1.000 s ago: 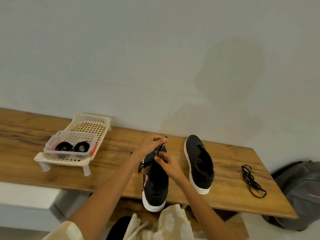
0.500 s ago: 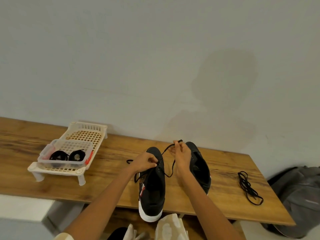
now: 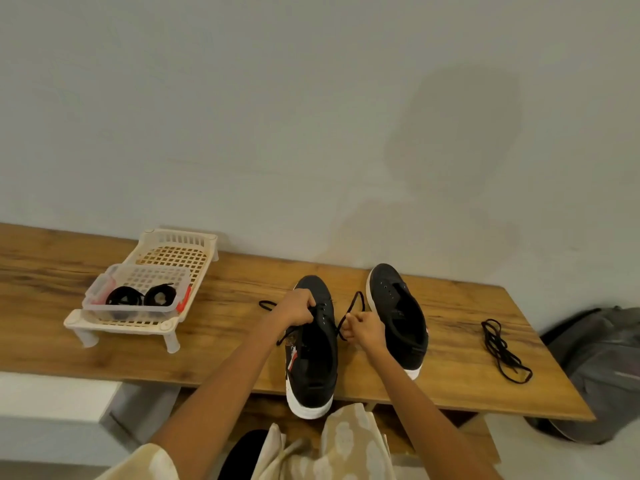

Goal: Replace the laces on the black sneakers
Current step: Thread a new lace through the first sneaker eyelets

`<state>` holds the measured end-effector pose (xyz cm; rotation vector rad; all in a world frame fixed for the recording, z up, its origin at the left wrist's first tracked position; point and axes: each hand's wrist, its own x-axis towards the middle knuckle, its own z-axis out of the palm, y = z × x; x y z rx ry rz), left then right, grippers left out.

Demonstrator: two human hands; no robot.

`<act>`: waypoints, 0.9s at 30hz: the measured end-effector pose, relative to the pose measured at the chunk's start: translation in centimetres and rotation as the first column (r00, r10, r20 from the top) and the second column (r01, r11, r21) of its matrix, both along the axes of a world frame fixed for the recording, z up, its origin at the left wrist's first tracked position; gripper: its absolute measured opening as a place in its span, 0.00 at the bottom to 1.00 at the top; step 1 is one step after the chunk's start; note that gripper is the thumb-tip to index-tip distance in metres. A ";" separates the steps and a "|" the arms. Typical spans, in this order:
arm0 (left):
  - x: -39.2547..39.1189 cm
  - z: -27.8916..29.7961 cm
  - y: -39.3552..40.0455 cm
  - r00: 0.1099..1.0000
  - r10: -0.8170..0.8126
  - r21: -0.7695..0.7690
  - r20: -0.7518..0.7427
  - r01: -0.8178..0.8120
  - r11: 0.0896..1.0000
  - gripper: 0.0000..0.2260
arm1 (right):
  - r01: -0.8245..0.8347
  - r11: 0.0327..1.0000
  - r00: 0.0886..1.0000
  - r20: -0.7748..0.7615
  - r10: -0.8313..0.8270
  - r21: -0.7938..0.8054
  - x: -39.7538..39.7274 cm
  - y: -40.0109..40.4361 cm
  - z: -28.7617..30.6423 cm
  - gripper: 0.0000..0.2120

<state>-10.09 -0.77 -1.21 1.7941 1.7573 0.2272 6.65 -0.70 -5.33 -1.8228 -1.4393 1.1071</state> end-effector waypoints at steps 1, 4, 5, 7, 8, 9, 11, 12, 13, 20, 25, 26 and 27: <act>0.2 -0.3 -0.2 0.999 0.025 0.058 -0.023 -0.024 0.998 0.11 | -0.017 0.999 0.998 0.055 0.014 0.043 0.0 0.0 0.3 0.14; 0.8 -1.3 -0.6 0.994 0.084 0.205 -0.068 -0.068 0.976 0.09 | -0.076 0.976 0.982 0.186 0.038 0.204 -0.3 0.0 1.5 0.14; 0.9 -1.6 -0.7 0.992 0.101 0.242 -0.073 -0.081 0.967 0.07 | -0.124 0.963 0.976 0.202 0.076 0.238 -0.6 -0.1 2.0 0.11; 0.8 -1.9 -0.7 0.990 0.121 0.305 -0.072 -0.094 0.948 0.05 | -0.251 0.935 0.954 0.228 0.195 0.250 -1.4 0.0 3.1 0.07; 0.8 -1.9 -0.7 0.990 0.130 0.328 -0.062 -0.102 0.939 0.04 | -0.307 0.921 0.937 0.249 0.247 0.241 -1.7 0.2 3.3 0.09; 0.6 -2.0 -0.7 0.989 0.139 0.338 -0.045 -0.116 0.934 0.04 | -0.350 0.908 0.919 0.269 0.287 0.229 -2.0 0.5 3.4 0.11; 0.4 -1.9 -0.5 0.986 0.168 0.329 -0.001 -0.158 0.931 0.04 | -0.414 0.893 0.881 0.324 0.344 0.178 -2.4 0.8 3.2 0.12; 0.3 -1.7 -0.5 0.983 0.183 0.309 0.023 -0.181 0.934 0.05 | -0.437 0.887 0.865 0.342 0.367 0.153 -2.5 0.8 3.1 0.12; 0.2 -1.3 -0.2 0.982 0.188 0.273 0.028 -0.189 0.943 0.07 | -0.455 0.879 0.853 0.353 0.384 0.143 -2.5 0.9 2.9 0.11; 0.6 2.6 2.1 0.969 0.197 -0.149 0.148 -0.175 0.973 0.09 | -0.478 0.864 0.878 0.119 0.464 0.157 -3.2 0.0 2.5 0.09; -0.1 2.1 1.7 0.825 0.307 -0.253 0.474 -0.207 0.945 0.11 | -0.214 0.973 0.956 -0.188 0.227 0.086 -4.2 -0.9 1.4 0.10; -0.5 1.6 1.7 0.812 0.307 -0.255 0.497 -0.201 0.946 0.13 | -0.162 0.985 0.960 -0.221 0.173 0.065 -4.4 -1.0 1.1 0.11; -0.9 1.3 1.6 0.807 0.305 -0.252 0.505 -0.201 0.947 0.15 | -0.136 0.990 0.958 -0.247 0.144 0.047 -4.6 -0.9 1.1 0.12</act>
